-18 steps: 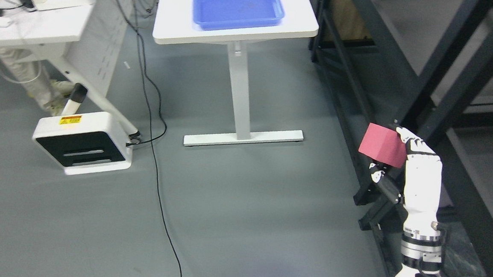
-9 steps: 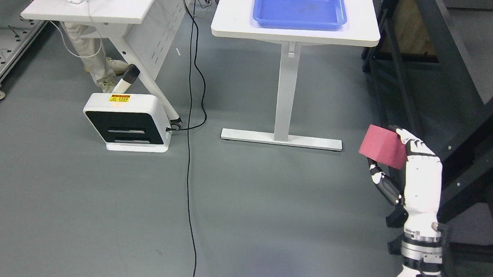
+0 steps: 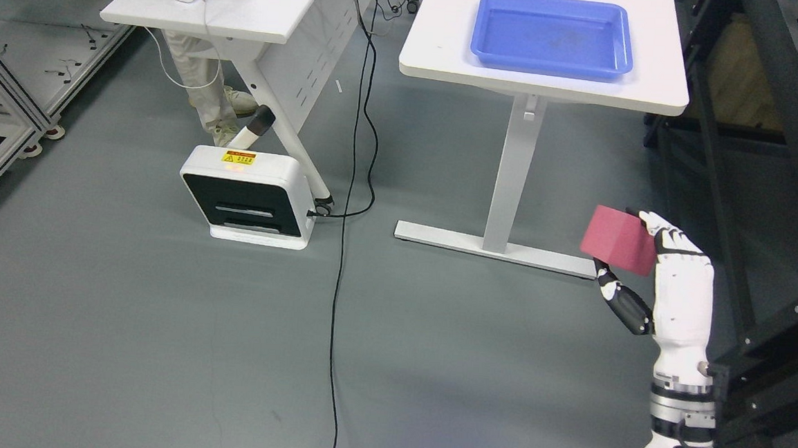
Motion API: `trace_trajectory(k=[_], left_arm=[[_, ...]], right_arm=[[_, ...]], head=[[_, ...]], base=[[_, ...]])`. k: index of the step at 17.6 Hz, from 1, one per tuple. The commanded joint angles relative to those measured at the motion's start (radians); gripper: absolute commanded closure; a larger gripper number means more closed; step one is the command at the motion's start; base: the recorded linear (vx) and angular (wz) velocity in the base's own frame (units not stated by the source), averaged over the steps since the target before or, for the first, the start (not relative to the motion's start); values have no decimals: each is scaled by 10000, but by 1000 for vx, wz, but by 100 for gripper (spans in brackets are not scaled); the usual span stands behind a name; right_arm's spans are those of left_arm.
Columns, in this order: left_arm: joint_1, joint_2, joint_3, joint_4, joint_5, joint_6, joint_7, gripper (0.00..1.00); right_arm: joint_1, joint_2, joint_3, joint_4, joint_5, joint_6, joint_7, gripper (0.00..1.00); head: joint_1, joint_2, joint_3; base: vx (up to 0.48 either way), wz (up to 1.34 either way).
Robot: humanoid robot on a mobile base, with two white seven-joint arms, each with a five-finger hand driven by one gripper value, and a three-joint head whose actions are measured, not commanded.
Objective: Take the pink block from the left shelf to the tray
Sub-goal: 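Carry the pink cube in the right hand toward the blue tray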
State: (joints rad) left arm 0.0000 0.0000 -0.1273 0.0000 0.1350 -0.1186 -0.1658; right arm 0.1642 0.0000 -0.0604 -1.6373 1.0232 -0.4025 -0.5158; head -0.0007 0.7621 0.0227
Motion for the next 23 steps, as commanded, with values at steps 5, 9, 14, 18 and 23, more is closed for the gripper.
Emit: trace_trajectory(k=[5, 9, 14, 18, 23], left_arm=[[200, 175, 0, -175, 0, 5, 1, 0], [200, 175, 0, -175, 0, 5, 1, 0], [200, 175, 0, -175, 0, 5, 1, 0], [200, 175, 0, -175, 0, 5, 1, 0], [200, 175, 0, -175, 0, 5, 1, 0]], right_arm=[[76, -175, -10, -10, 0, 6, 19, 96], [76, -175, -10, 5, 0, 6, 19, 96], [76, -175, -10, -10, 0, 6, 19, 96], [76, -175, -10, 5, 0, 6, 19, 96], [60, -175, -10, 5, 0, 6, 19, 96]], head=[[0, 0, 0], [0, 0, 0], [0, 0, 0], [0, 0, 0], [0, 1, 0]], base=[[233, 65], [279, -113], [281, -168], [250, -149], [229, -96]])
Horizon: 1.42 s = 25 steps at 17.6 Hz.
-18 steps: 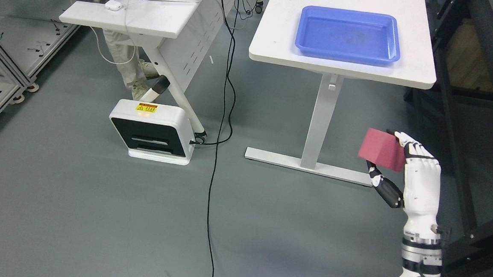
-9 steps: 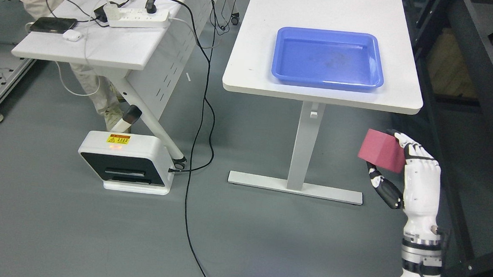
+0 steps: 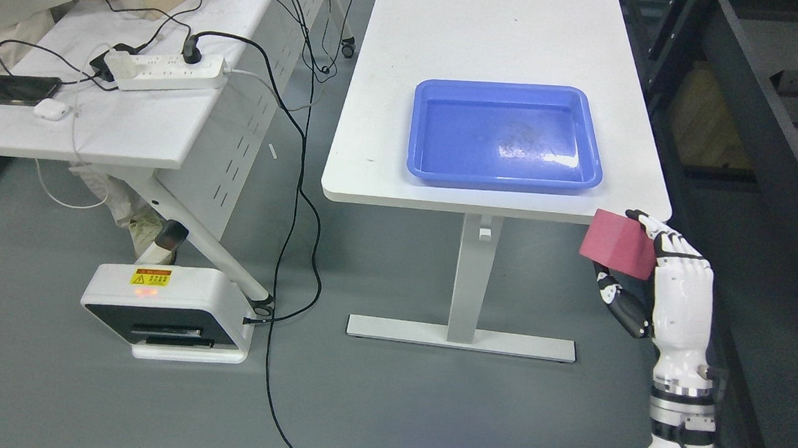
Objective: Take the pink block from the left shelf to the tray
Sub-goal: 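Carry the pink cube in the right hand toward the blue tray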
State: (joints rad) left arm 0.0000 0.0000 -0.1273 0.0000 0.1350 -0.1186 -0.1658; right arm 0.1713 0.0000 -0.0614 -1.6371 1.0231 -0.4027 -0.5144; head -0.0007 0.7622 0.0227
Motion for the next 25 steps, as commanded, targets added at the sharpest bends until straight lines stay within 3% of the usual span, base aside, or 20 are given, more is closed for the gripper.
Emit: trace_trajectory(k=[1, 11, 18, 25], left_arm=[[199, 175, 0, -175, 0, 5, 1, 0], [199, 175, 0, -175, 0, 5, 1, 0], [199, 175, 0, -175, 0, 5, 1, 0], [199, 175, 0, -175, 0, 5, 1, 0]], right_arm=[[-10, -175, 0, 4, 0, 8, 5, 96], [81, -175, 31, 4, 0, 23, 112, 96], [694, -175, 0, 4, 0, 253, 2396, 95], [925, -445, -15, -12, -61, 70, 2306, 95]], head=[[0, 0, 0], [0, 0, 0], [0, 1, 0], [0, 1, 0]], base=[[235, -72], [235, -13], [217, 0], [158, 0]])
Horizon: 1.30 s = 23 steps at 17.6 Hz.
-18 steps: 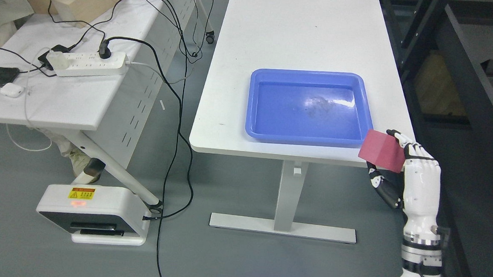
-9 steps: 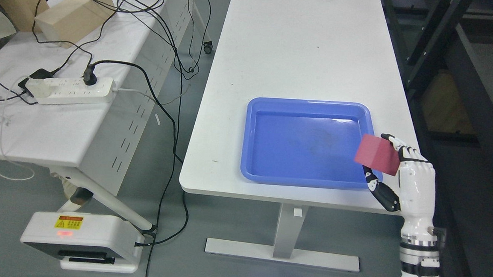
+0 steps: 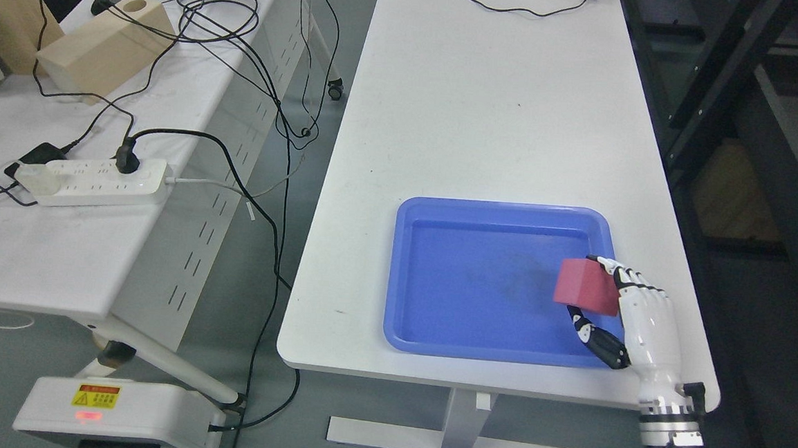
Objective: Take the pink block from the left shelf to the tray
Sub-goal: 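Carry the pink cube in the right hand toward the blue tray, then lower the pink cube into the blue tray and open the right hand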
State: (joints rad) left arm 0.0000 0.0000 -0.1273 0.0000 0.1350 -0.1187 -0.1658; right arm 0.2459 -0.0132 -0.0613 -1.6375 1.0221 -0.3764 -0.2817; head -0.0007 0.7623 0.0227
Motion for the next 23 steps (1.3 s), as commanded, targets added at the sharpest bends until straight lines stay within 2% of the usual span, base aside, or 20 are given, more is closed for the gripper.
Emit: trace_trajectory(k=[1, 9, 13, 16, 17, 23], left_arm=[[200, 175, 0, -174, 0, 5, 1, 0], [200, 175, 0, -174, 0, 5, 1, 0], [200, 175, 0, -174, 0, 5, 1, 0], [200, 175, 0, -174, 0, 5, 1, 0], [200, 175, 0, -174, 0, 5, 1, 0], [200, 175, 0, -174, 0, 5, 1, 0]], right_arm=[[179, -313, -31, -8, -51, -194, -21, 95], [454, -389, -292, 7, -402, -71, 393, 94], [639, -1017, -337, -8, -1368, -71, 440, 93], [731, -1095, -629, -8, -1768, -87, 424, 76], [777, -1110, -660, -8, -1815, -147, 424, 73], [854, -1110, -553, -8, -1815, -194, 409, 73]], head=[[0, 0, 0], [0, 0, 0], [0, 0, 0], [0, 0, 0], [0, 0, 0], [0, 0, 0]], base=[[123, 0], [75, 2], [24, 0], [0, 0], [0, 0], [0, 0]])
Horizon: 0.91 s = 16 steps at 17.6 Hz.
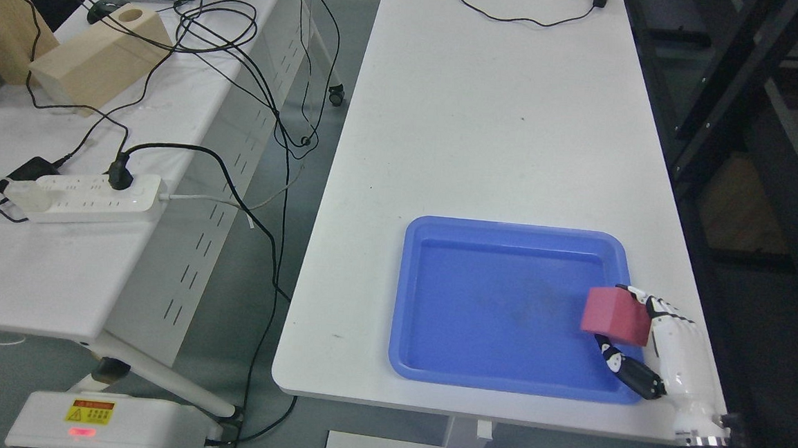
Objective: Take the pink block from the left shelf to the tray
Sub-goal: 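Lower the pink cube into the blue tray and open the right hand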
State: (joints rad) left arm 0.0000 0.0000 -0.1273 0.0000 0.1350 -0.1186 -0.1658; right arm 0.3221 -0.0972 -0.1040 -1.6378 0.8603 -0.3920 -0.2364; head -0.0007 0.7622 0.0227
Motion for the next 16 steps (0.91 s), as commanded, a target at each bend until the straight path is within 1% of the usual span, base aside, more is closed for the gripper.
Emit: trace_trajectory(k=[1, 3, 6, 16], left_arm=[[199, 175, 0, -174, 0, 5, 1, 0], [199, 175, 0, -174, 0, 5, 1, 0], [199, 175, 0, -174, 0, 5, 1, 0], [199, 175, 0, -174, 0, 5, 1, 0]], right_arm=[[107, -270, -66, -5, -196, -68, -44, 73], [107, -270, 270, -5, -181, -342, -44, 73], [92, -270, 808, -5, -151, -359, -29, 73], [-491, -163, 1929, 11, 892, 85, 155, 73]], head=[[0, 0, 0], [0, 0, 0], [0, 0, 0], [0, 0, 0]], base=[[0, 0], [0, 0], [0, 0], [0, 0]])
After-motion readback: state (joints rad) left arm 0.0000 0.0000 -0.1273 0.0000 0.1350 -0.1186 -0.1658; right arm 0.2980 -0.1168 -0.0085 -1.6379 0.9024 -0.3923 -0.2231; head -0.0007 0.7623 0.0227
